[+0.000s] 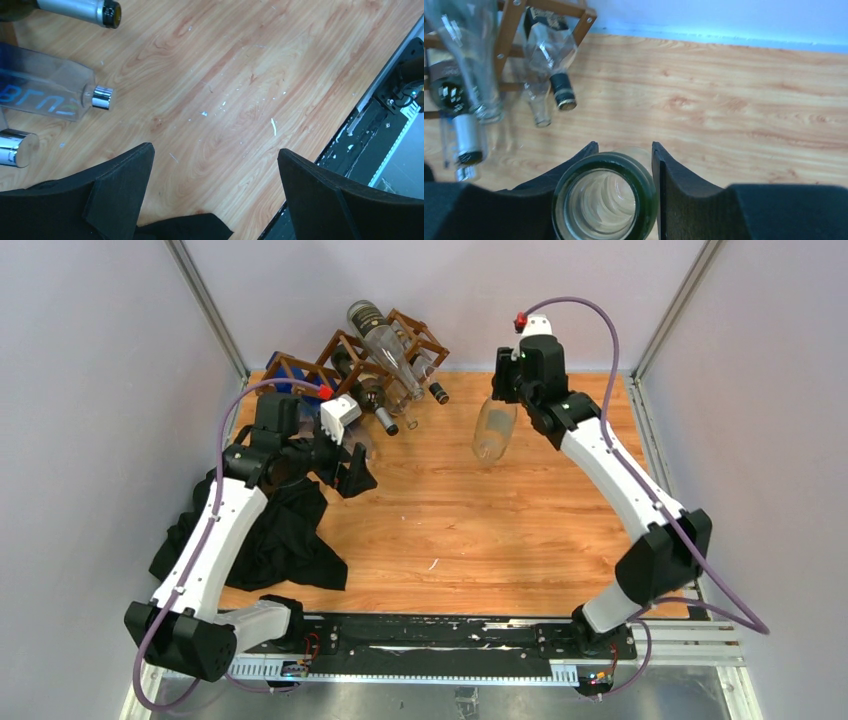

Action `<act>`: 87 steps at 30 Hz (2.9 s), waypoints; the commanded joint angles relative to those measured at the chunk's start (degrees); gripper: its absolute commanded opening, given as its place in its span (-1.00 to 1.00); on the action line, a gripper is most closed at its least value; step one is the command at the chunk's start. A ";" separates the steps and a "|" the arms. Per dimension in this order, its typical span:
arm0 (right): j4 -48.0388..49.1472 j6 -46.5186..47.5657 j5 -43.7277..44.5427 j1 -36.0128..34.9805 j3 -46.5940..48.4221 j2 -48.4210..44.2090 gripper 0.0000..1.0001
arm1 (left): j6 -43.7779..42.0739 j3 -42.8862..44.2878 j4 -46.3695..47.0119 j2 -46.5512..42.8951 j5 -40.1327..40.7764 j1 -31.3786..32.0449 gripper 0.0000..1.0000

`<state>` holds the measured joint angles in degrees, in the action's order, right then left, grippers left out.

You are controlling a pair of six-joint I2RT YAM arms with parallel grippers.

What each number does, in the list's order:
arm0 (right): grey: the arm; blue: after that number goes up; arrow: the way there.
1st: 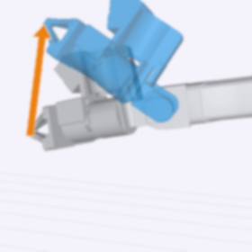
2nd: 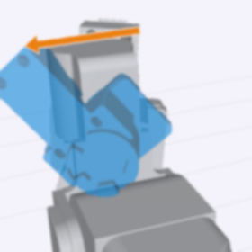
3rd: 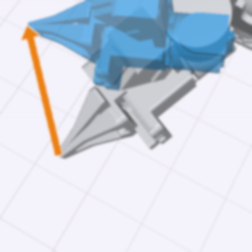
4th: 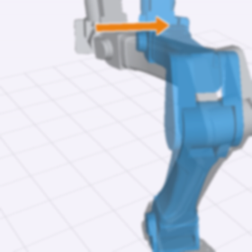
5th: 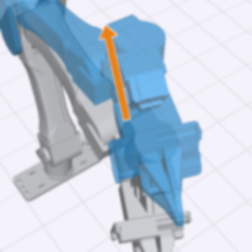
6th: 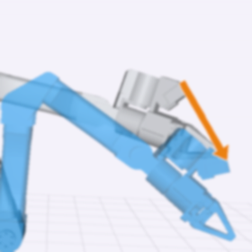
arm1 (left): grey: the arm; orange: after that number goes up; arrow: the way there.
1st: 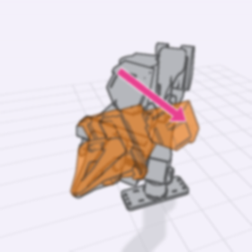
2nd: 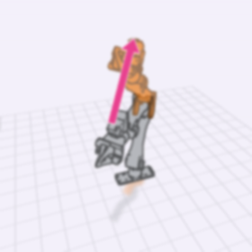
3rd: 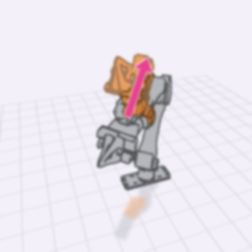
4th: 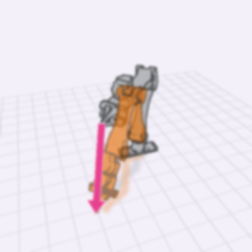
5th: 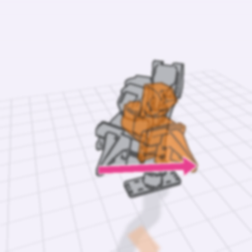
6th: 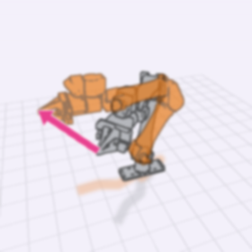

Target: Take the wine bottle off the wine rack

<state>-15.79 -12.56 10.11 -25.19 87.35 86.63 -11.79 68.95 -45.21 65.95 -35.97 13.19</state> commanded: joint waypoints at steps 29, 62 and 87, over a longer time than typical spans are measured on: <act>25.28 9.65 1.48 7.88 34.62 36.59 -1.00 | -3.12 6.24 -2.51 3.61 2.85 -1.76 1.00; 15.23 2.12 -4.35 9.20 26.52 21.34 0.86 | -0.78 12.91 -4.79 0.89 1.12 -6.54 1.00; -14.89 -2.07 -33.92 -5.13 43.83 34.51 0.91 | -4.48 13.02 -11.21 -4.62 -2.17 -18.15 1.00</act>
<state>-27.11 -13.78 -19.16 -30.35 127.13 118.45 -14.74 82.48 -55.59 61.80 -36.53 -4.71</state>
